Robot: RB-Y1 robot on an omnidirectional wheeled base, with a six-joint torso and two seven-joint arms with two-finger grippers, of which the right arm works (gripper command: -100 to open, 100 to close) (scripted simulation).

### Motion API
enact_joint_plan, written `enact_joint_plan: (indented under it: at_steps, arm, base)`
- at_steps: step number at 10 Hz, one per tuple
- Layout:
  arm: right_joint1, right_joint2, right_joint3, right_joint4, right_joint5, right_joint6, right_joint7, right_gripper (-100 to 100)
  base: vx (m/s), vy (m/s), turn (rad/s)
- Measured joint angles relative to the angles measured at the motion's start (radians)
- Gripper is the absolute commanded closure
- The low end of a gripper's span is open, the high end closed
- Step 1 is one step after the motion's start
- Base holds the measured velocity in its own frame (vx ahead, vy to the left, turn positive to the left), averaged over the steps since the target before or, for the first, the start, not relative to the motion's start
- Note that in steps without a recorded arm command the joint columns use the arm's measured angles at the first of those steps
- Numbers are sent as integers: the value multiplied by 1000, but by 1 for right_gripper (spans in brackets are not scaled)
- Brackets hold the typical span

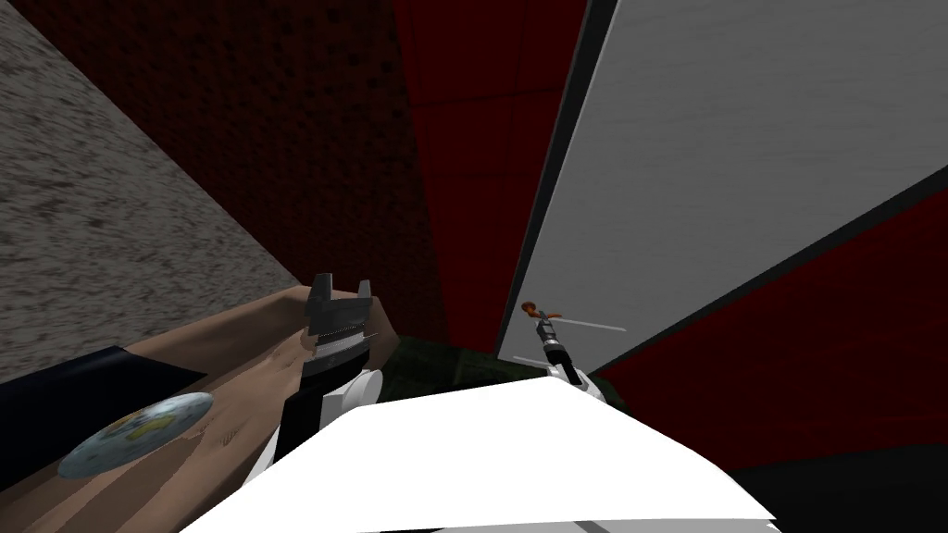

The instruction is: Pull the door open

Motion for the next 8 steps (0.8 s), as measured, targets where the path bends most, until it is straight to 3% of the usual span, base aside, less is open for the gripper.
enact_joint_plan:
  at_steps: [1,2,8]
  arm:
    - [5,-9,-7,7,-4,-8,-8,-100]
    - [6,-10,-8,8,-5,-10,-9,100]
    - [6,-7,-6,9,-4,-6,-8,100]
  base:
    - [89,-8,12]
    - [-14,1,-8]
    - [-31,-4,20]
